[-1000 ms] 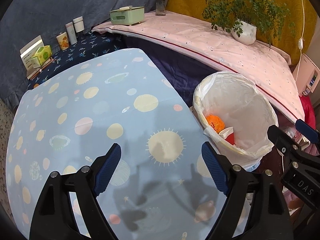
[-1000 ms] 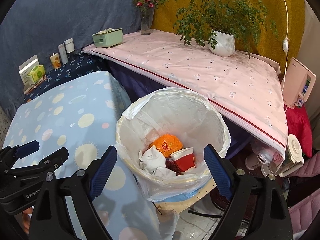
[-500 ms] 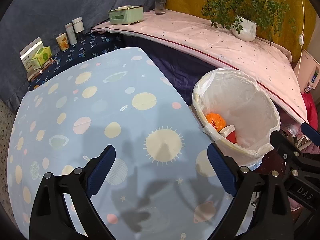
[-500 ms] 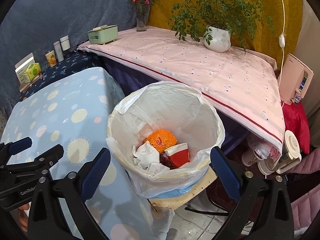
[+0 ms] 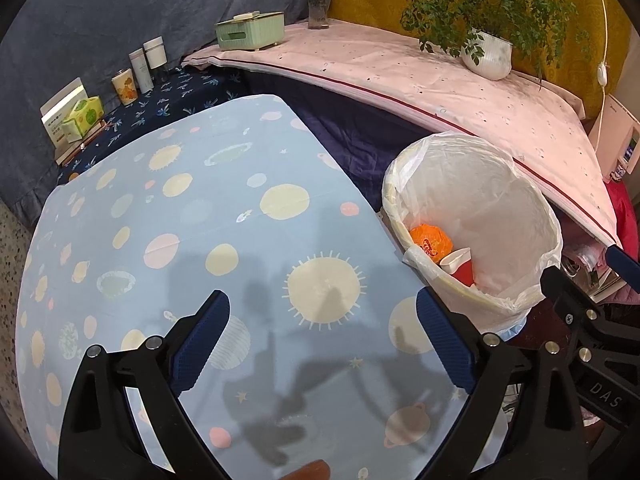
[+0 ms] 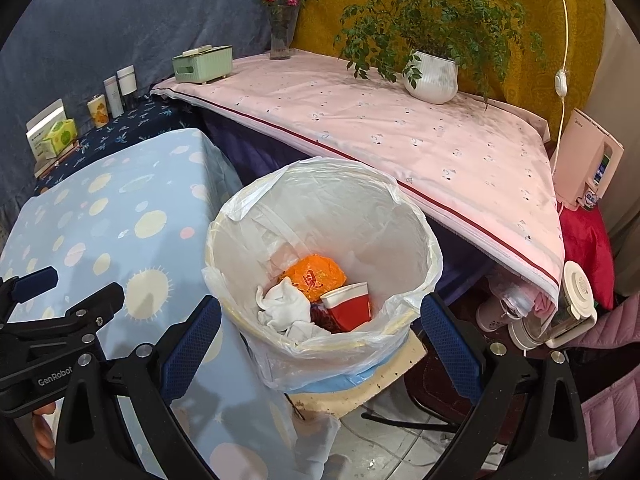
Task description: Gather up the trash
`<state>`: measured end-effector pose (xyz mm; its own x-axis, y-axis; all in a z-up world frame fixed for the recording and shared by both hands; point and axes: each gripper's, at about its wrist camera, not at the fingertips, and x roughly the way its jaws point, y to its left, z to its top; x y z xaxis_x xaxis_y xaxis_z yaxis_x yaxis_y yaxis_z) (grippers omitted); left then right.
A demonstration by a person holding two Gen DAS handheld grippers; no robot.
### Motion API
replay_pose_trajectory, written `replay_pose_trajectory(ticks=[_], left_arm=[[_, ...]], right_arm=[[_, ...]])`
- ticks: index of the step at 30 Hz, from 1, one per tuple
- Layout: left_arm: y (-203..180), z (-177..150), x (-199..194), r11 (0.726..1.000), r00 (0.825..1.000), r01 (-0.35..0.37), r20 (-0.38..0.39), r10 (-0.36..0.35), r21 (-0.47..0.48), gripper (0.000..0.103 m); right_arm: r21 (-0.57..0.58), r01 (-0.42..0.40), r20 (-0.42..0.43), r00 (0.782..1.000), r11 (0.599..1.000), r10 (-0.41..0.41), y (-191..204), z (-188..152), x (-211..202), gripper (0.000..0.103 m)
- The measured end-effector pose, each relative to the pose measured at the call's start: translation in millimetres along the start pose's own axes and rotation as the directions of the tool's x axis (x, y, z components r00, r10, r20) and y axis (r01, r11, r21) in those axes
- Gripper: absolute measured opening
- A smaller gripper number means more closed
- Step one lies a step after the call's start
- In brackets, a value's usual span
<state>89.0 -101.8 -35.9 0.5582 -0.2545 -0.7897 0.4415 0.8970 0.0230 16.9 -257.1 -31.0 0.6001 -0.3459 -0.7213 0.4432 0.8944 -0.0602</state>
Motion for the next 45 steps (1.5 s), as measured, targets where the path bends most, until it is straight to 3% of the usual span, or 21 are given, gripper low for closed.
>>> replay_pose_trajectory(ticks=[45], left_arm=[[-8,-13,-5,0.999,1.000,-0.029,0.001,0.029,-0.014,0.090]], right_arm=[[-0.005,0.023,-0.010,1.000,1.000,-0.023,-6,-13,-6,0.096]])
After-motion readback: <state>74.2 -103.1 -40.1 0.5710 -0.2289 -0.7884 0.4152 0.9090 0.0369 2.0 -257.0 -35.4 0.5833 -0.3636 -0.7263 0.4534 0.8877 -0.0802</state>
